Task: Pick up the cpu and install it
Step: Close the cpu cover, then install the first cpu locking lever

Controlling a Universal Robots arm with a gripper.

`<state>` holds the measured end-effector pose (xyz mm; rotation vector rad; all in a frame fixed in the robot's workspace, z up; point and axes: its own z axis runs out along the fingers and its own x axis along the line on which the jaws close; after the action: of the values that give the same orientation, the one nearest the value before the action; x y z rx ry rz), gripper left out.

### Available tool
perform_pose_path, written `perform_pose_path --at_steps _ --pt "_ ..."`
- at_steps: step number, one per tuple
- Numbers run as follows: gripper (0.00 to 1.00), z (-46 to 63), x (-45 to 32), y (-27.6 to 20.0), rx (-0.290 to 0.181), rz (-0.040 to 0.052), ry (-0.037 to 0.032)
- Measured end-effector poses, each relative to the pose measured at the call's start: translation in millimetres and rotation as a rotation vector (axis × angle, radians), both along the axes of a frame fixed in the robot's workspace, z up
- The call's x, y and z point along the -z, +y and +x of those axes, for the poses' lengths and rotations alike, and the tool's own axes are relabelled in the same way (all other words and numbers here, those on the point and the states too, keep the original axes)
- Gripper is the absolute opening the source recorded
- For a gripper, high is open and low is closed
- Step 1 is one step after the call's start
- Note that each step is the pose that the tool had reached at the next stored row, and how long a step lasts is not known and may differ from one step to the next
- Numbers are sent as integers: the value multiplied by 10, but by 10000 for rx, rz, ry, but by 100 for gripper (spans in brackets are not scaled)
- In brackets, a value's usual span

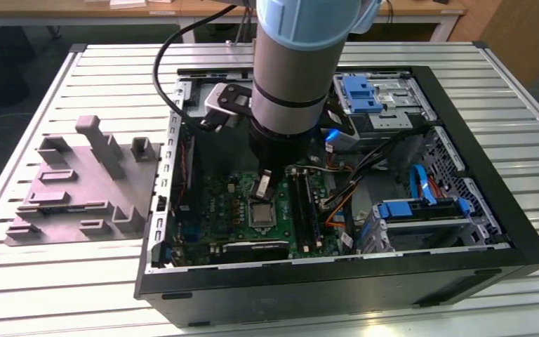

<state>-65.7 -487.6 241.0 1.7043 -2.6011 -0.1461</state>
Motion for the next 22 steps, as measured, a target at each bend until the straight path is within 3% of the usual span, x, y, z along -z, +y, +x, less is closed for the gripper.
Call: perform_pose_path --at_steps 12,22 --pt "11 -1 0 -1 0 1 -32" --pt "11 14 -47 3 1 1 -96"
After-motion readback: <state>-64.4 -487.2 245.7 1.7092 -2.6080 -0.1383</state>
